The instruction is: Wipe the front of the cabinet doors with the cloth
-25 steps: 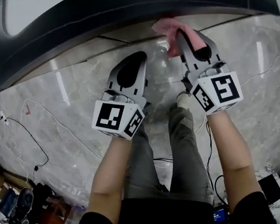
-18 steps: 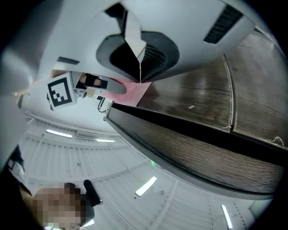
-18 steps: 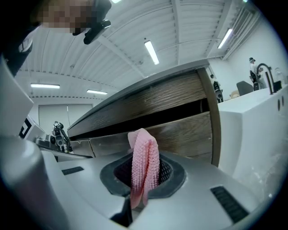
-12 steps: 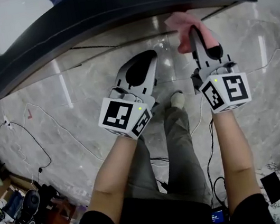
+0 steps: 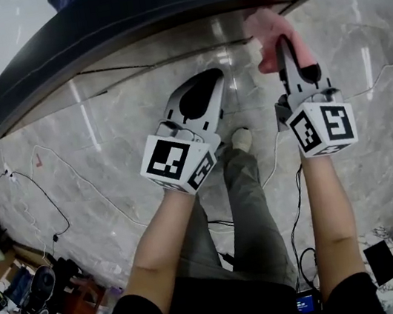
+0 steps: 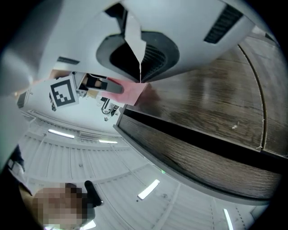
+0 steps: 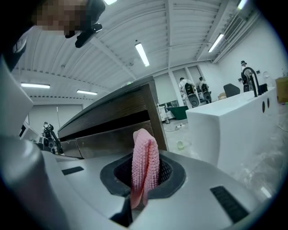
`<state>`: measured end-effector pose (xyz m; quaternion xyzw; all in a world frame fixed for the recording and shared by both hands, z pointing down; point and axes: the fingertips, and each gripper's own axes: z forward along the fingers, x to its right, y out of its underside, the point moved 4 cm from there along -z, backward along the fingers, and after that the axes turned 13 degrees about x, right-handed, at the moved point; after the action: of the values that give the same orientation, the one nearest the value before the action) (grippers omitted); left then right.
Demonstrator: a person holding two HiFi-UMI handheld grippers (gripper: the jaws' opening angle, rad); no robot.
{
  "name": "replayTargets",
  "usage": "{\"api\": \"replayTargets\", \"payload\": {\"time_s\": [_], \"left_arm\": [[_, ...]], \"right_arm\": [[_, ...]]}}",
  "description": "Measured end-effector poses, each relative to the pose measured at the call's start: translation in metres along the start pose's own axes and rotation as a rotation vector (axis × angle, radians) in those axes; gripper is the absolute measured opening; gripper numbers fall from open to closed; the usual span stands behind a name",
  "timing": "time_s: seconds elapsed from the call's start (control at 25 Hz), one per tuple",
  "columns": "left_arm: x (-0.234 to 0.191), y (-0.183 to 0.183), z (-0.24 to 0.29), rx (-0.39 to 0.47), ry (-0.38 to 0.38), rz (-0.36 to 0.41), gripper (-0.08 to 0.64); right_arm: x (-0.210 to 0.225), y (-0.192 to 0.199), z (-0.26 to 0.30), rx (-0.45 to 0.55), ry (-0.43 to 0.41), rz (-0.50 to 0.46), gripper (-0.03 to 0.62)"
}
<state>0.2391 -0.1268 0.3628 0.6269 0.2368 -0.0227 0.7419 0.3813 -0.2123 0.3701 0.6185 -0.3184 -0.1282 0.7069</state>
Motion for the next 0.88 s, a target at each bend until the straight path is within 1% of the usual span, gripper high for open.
{"api": "replayTargets", "payload": {"time_s": [0.16,0.4,0.6,0.88], "left_arm": [[0.003,0.005,0.002,0.004,0.0,-0.011,0.014],[-0.004,0.009,-0.012,0.008,-0.029,-0.017,0.014],[-0.038,0.01,-0.038,0.019,-0.084,-0.026,0.014],[-0.096,0.002,-0.09,0.03,-0.173,-0.032,0.014]], "right_arm": [[-0.002,0.008,-0.007,-0.021,-0.028,0.004,0.044],[-0.032,0.024,-0.009,-0.059,-0.119,0.008,0.044],[-0.075,0.051,0.003,-0.103,-0.194,0.008,0.044],[-0.139,0.078,0.029,-0.137,-0.265,0.018,0.044]]}}
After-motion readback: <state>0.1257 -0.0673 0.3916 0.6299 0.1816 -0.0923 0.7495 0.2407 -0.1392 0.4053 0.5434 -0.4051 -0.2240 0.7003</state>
